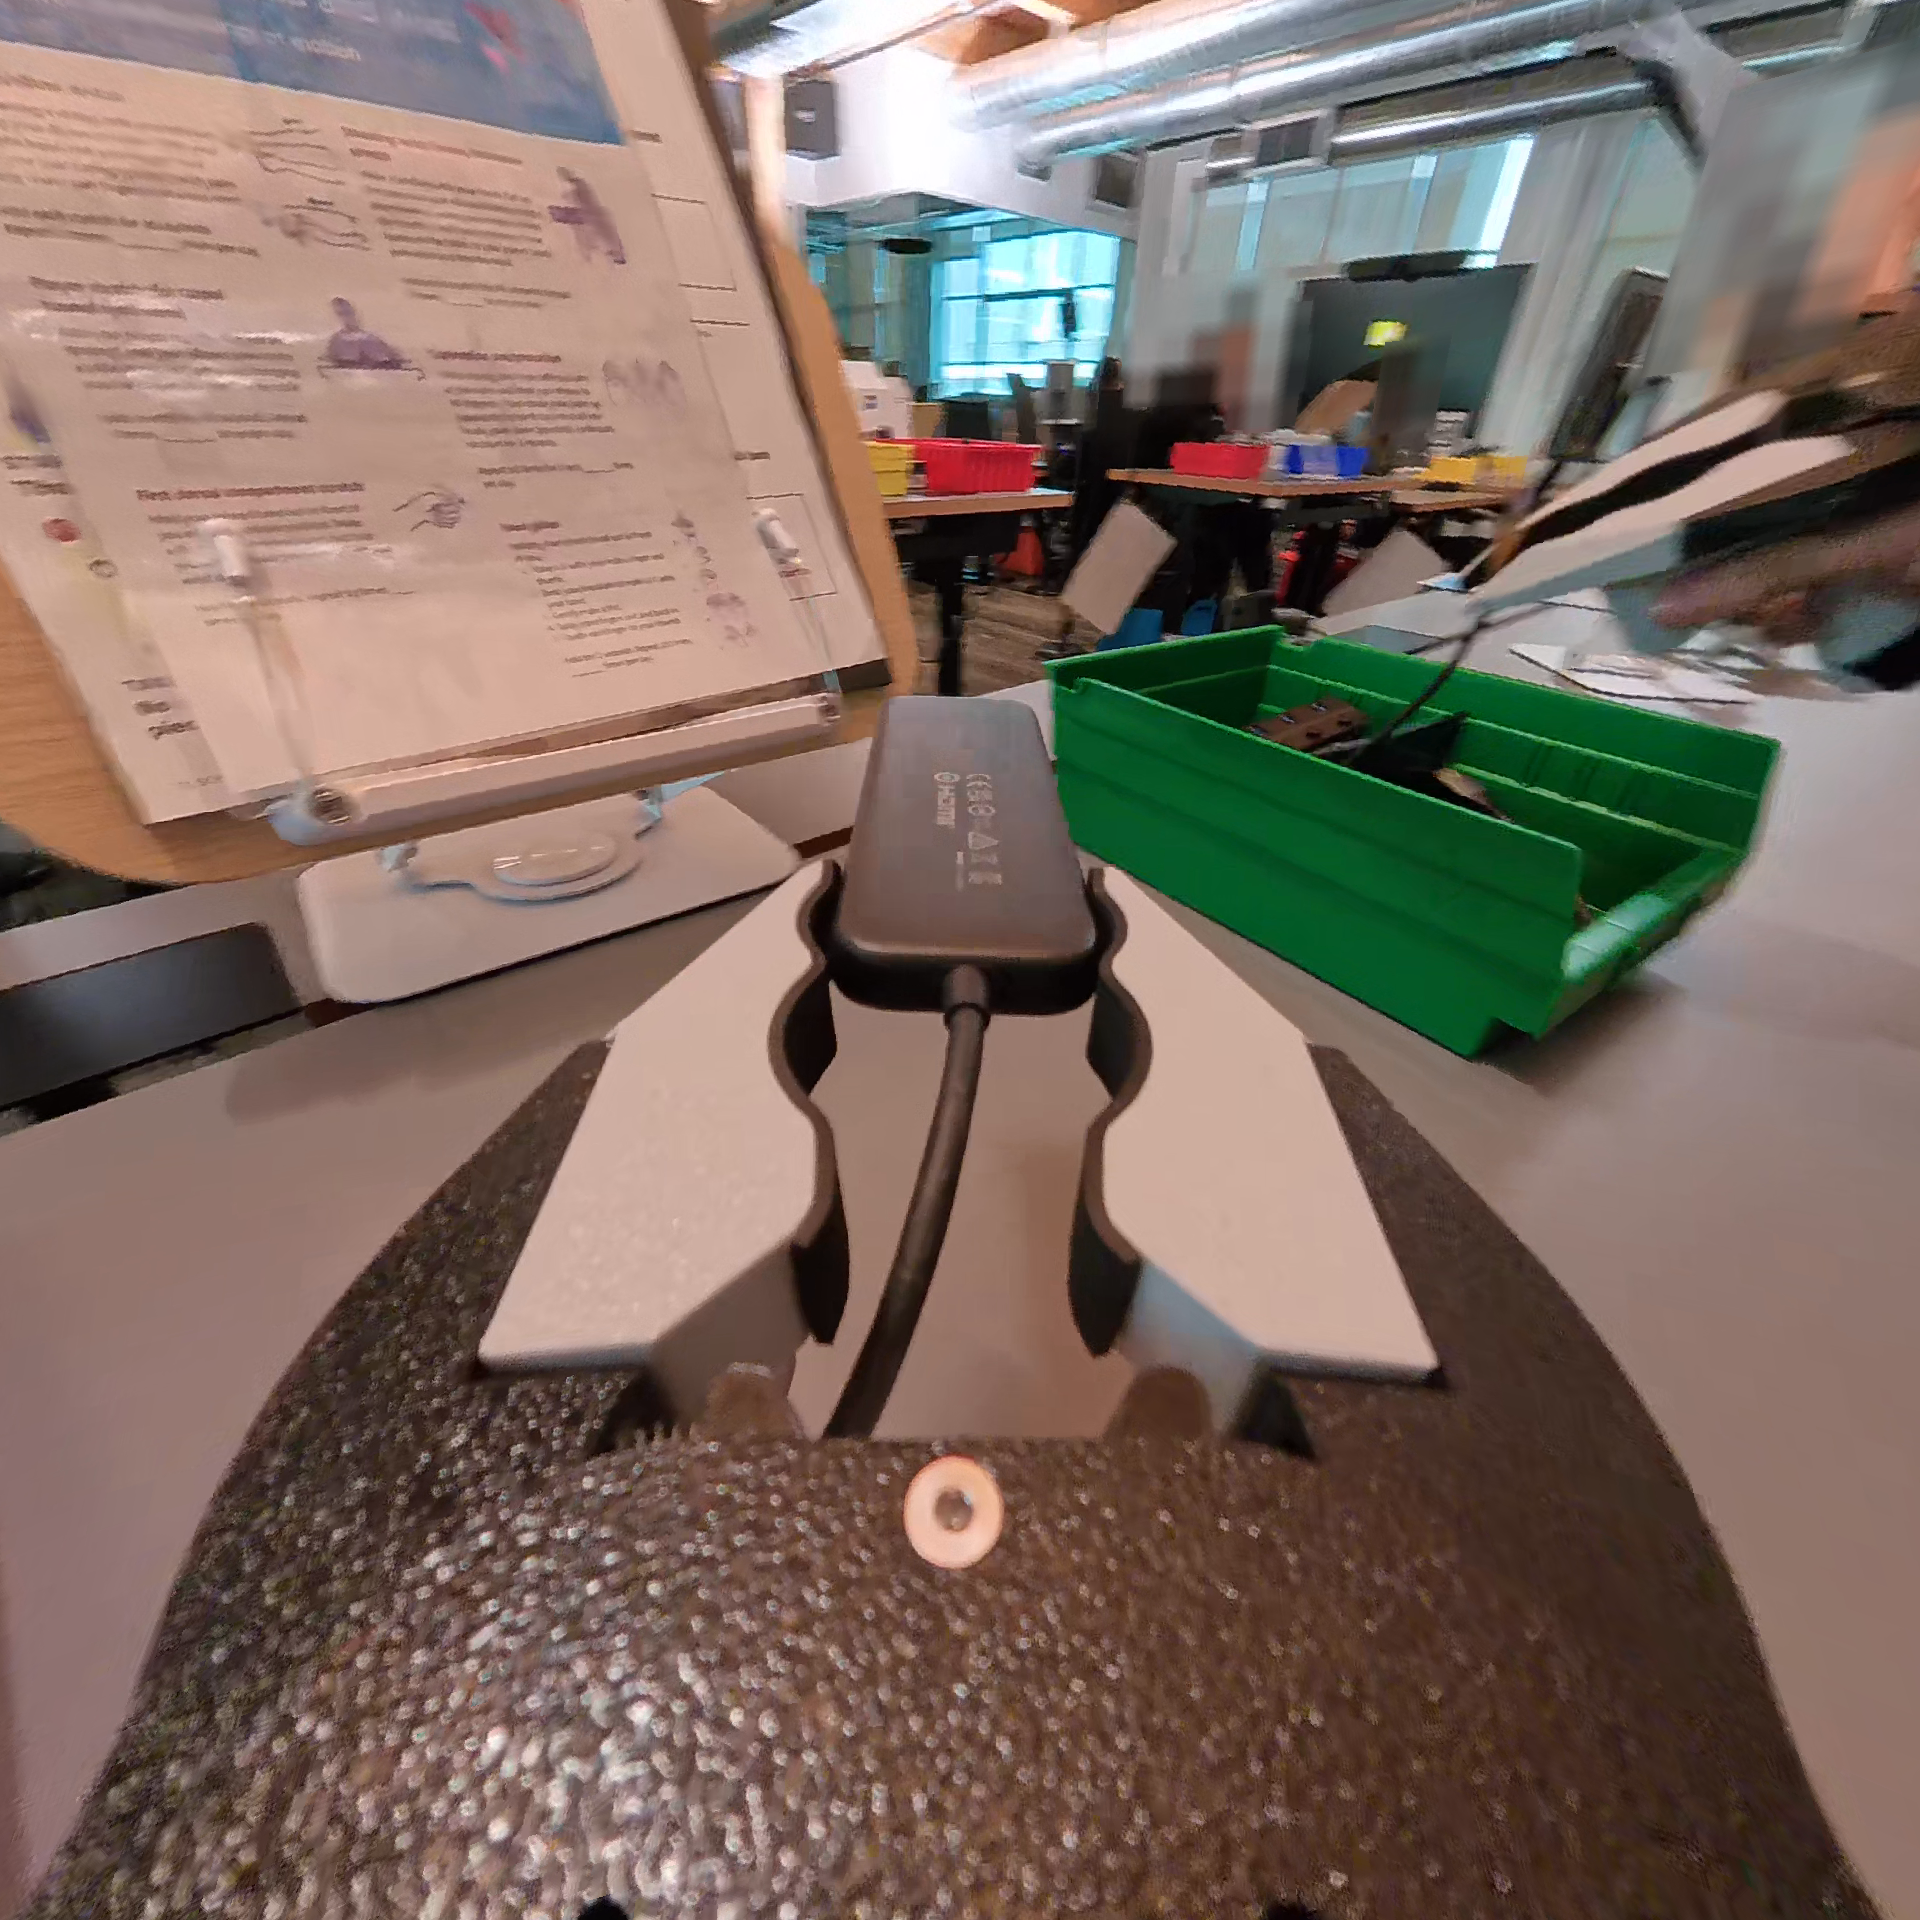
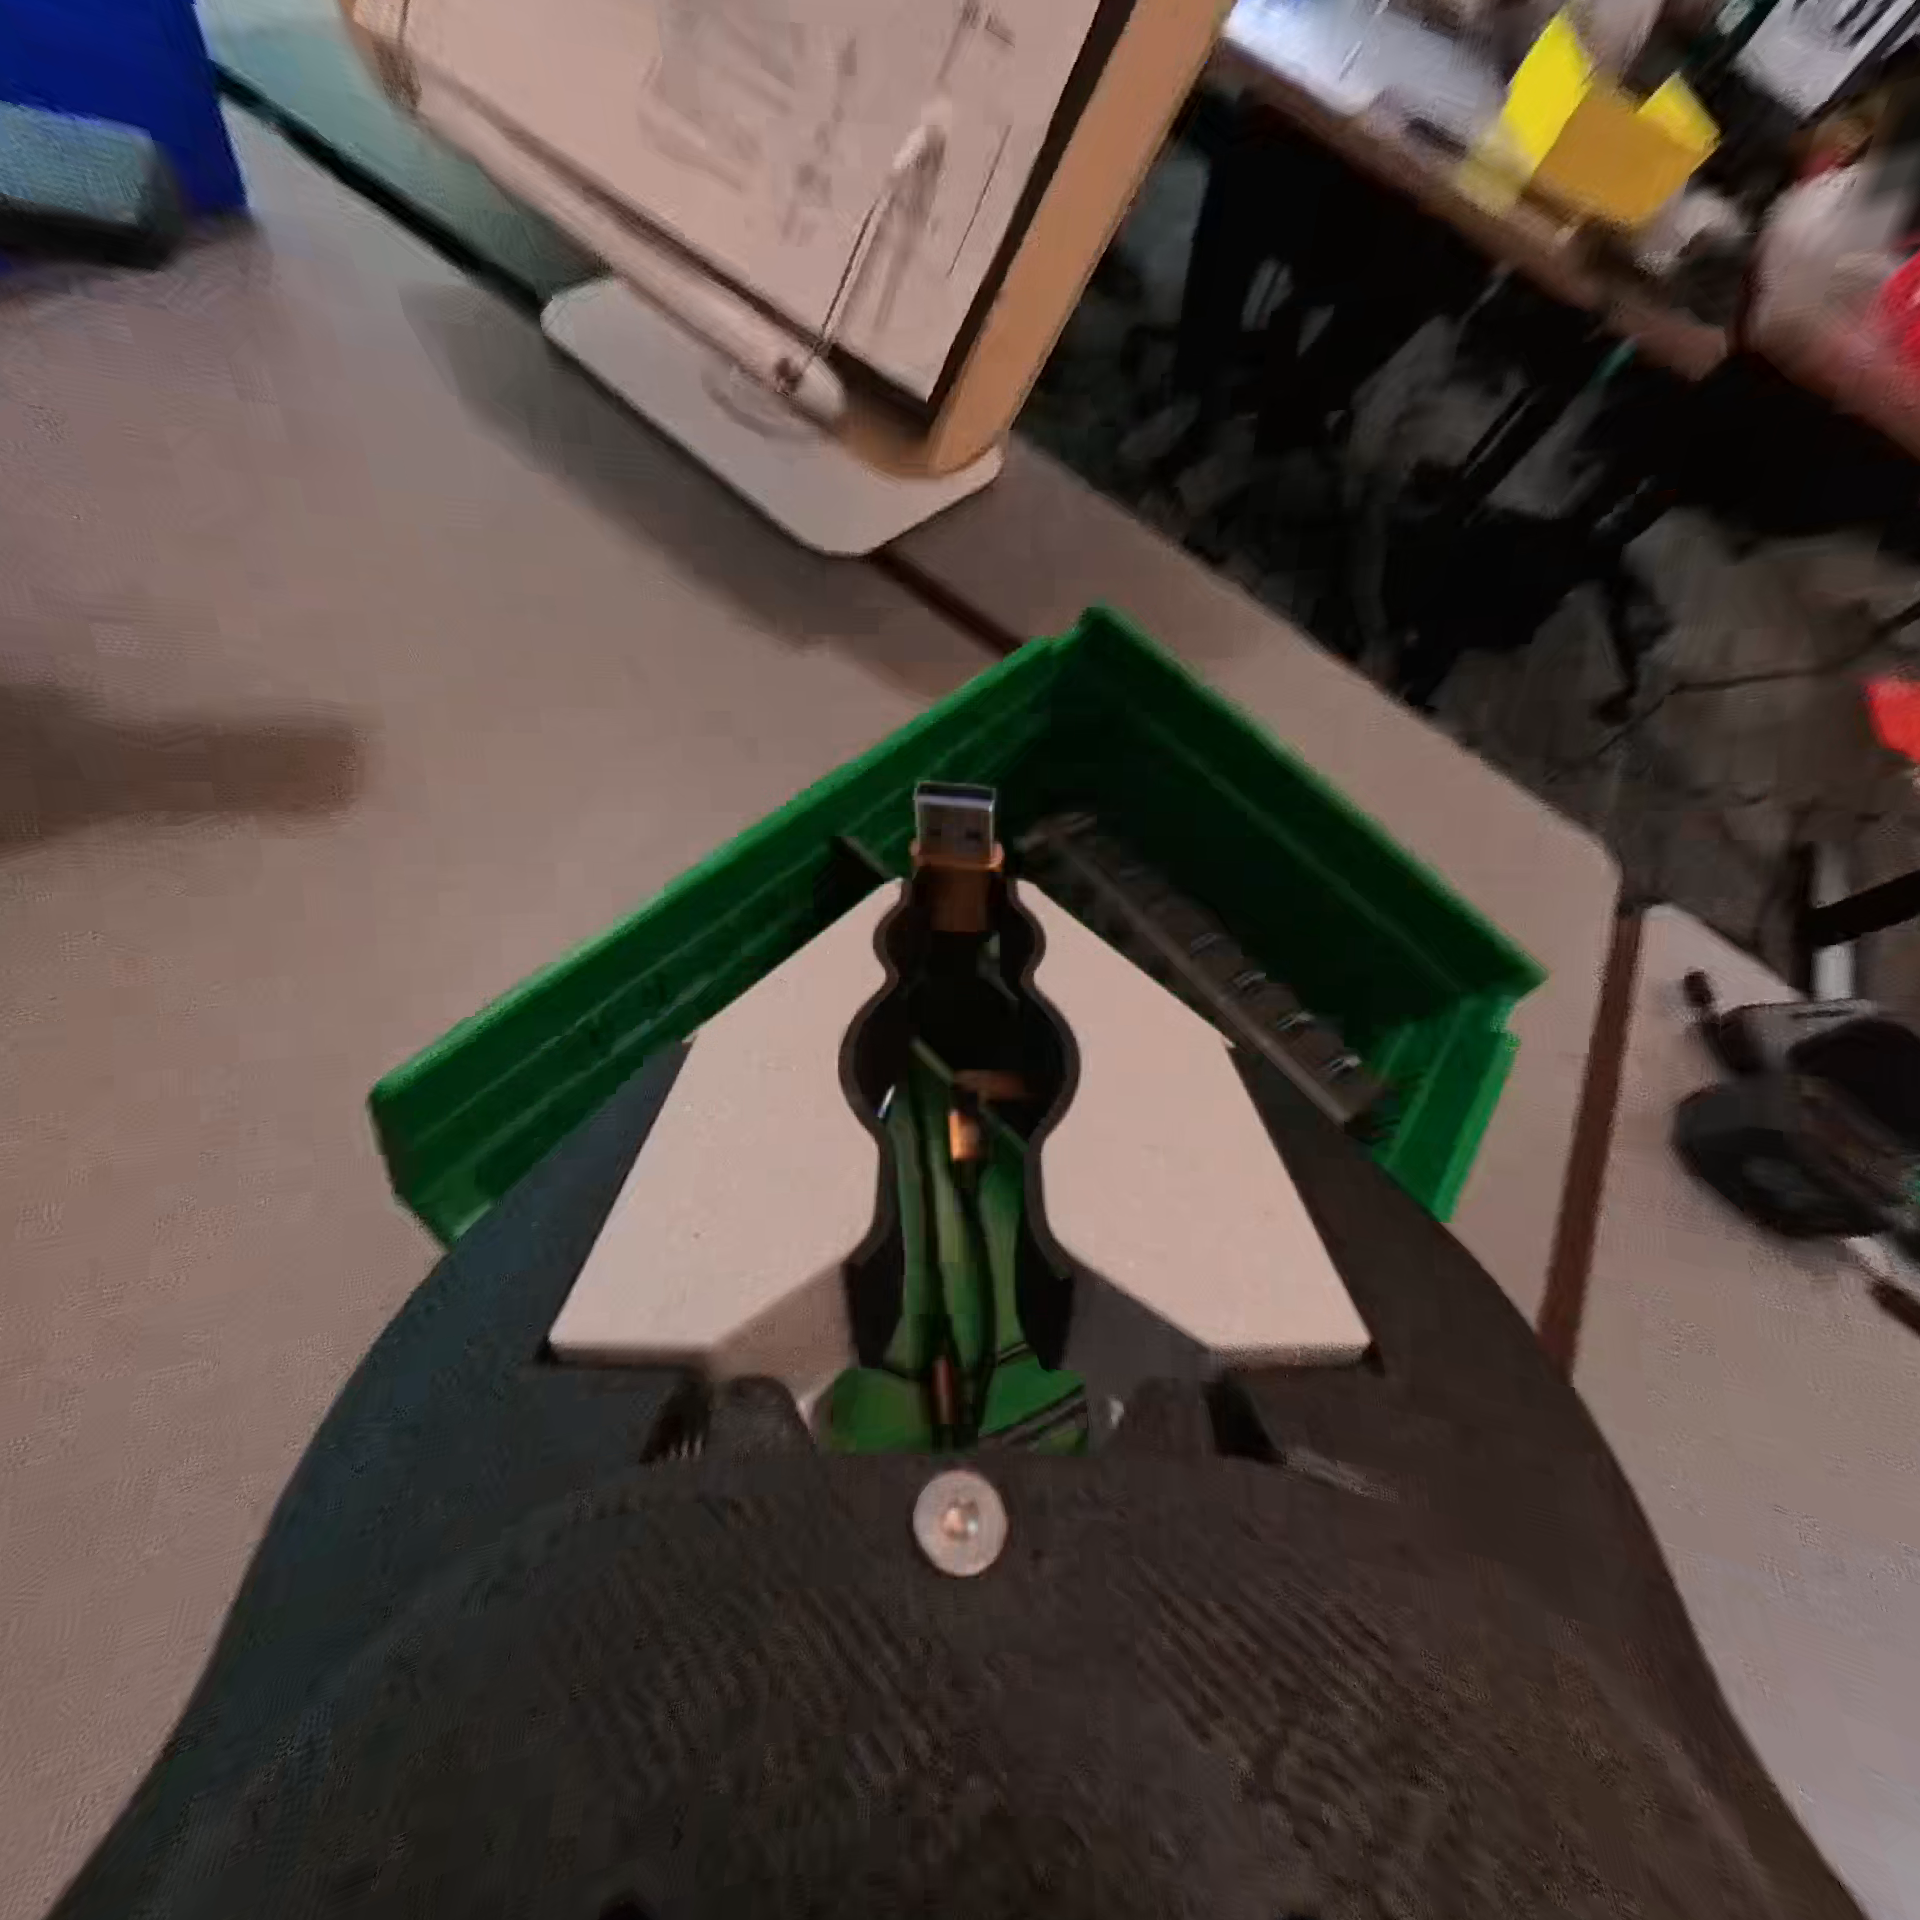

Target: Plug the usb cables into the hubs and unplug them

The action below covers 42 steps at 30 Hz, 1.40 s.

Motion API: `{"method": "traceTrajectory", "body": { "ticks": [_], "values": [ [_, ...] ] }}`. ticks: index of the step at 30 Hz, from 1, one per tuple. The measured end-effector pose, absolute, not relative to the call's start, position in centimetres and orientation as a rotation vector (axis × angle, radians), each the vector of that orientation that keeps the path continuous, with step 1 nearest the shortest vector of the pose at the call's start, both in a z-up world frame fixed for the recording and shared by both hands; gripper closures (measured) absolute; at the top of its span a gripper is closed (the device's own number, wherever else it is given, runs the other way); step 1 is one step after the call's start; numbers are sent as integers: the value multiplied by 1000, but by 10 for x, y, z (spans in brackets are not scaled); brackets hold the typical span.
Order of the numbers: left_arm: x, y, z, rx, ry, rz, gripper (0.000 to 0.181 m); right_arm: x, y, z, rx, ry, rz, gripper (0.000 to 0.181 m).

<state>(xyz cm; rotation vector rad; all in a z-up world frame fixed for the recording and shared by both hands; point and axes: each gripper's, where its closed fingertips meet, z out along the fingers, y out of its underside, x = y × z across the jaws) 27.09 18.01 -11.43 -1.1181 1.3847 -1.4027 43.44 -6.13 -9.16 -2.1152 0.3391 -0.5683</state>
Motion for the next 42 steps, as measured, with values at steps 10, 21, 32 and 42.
{"method": "traceTrajectory", "body": {
  "ticks": [10,21,32,42],
  "values": [
    [264,144,-116,-948,1550,-1560,136,428,-116,-217,-2570,511,-245,147],
    [232,94,-112,-663,1767,-1862,136,334,-32,-106,-2116,81,-150,86],
    [191,62,-101,-334,1852,-2108,136,189,63,-96,-1749,-322,253,118],
    [187,58,-102,-286,1879,-2073,137,186,62,-98,-1785,-352,256,131]
  ]
}}
